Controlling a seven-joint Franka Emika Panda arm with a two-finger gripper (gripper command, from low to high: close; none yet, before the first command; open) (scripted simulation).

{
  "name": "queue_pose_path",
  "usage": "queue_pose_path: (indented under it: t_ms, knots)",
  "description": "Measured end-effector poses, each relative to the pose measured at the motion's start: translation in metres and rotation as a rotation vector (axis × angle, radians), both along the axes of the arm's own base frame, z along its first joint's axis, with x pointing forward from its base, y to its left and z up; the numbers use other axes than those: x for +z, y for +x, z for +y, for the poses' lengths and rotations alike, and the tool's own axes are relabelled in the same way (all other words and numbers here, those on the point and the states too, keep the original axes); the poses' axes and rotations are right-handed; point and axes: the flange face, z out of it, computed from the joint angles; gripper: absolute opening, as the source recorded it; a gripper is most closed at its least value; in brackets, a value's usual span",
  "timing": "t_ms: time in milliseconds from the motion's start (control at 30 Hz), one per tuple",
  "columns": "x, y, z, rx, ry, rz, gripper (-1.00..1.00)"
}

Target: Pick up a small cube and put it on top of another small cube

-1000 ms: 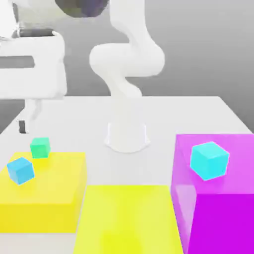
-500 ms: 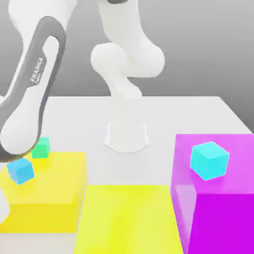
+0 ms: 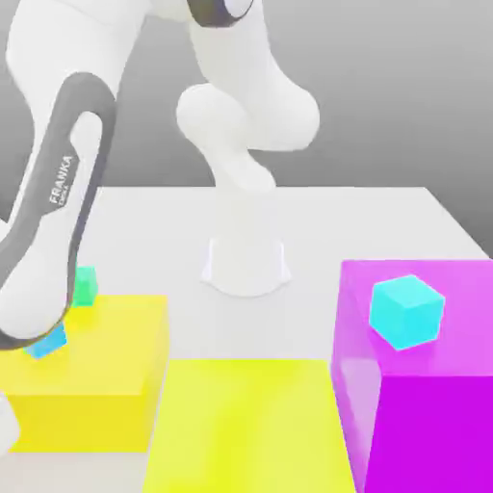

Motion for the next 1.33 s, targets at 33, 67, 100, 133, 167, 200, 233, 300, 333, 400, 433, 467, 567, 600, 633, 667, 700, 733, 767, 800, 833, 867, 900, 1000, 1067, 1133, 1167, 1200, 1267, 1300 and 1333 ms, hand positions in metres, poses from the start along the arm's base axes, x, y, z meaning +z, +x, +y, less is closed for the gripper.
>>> queue_pose_path:
  t_ms: [33,67,100,133,167,200,233,300,333,400,433,467,567,600,633,667,700,733,767,800,833,867,900,1000,1067,1133,1167,1200,1267,1300,1333]
  knots:
    - [0.002,-0.019,-0.015,-0.045,0.002,-0.003,-1.00]
    - [0.007,-0.039,-0.028,-0.102,0.008,-0.008,-1.00]
    - [0.013,-0.060,-0.037,-0.162,0.016,-0.014,-1.00]
    - [0.020,-0.073,-0.040,-0.210,0.027,-0.018,-1.00]
    - [0.027,-0.084,-0.040,-0.253,0.038,-0.021,-1.00]
    - [0.033,-0.092,-0.038,-0.293,0.049,-0.024,-1.00]
    - [0.040,-0.101,-0.035,-0.331,0.060,-0.026,-1.00]
    - [0.053,-0.116,-0.028,-0.404,0.082,-0.029,-1.00]
    - [0.060,-0.123,-0.024,-0.439,0.091,-0.030,-1.00]
    - [0.072,-0.138,-0.016,-0.507,0.110,-0.031,-1.00]
    - [0.078,-0.146,-0.011,-0.540,0.118,-0.031,-1.00]
    - [0.084,-0.153,-0.006,-0.574,0.126,-0.031,-1.00]
    - [0.100,-0.173,0.010,-0.666,0.141,-0.026,-1.00]
    - [0.105,-0.178,0.017,-0.692,0.142,-0.024,-1.00]
    - [0.111,-0.183,0.024,-0.717,0.143,-0.021,-1.00]
    - [0.116,-0.188,0.031,-0.742,0.142,-0.019,-1.00]
    - [0.120,-0.193,0.038,-0.767,0.139,-0.016,-1.00]
    - [0.125,-0.198,0.045,-0.792,0.136,-0.013,-1.00]
    - [0.129,-0.203,0.051,-0.818,0.130,-0.010,-1.00]
    - [0.133,-0.209,0.058,-0.844,0.124,-0.008,-1.00]
    - [0.137,-0.214,0.065,-0.870,0.116,-0.005,-1.00]
    - [0.140,-0.220,0.072,-0.896,0.106,-0.003,-1.00]
    - [0.144,-0.225,0.079,-0.923,0.096,-0.001,-1.00]
    - [0.151,-0.242,0.099,-1.003,0.055,0.003,-1.00]
    - [0.147,-0.242,0.107,-1.018,0.018,0.004,-1.00]
    - [0.128,-0.242,0.108,-1.021,0.007,0.004,-1.00]
    - [0.117,-0.242,0.109,-1.022,0.006,0.004,-1.00]
    - [0.106,-0.242,0.109,-1.023,0.004,0.004,-1.00]
    - [0.097,-0.243,0.110,-1.023,0.003,0.004,1.00]
    - [0.097,-0.243,0.110,-1.023,0.003,0.004,1.00]
    - [0.097,-0.243,0.110,-1.023,0.003,0.004,1.00]
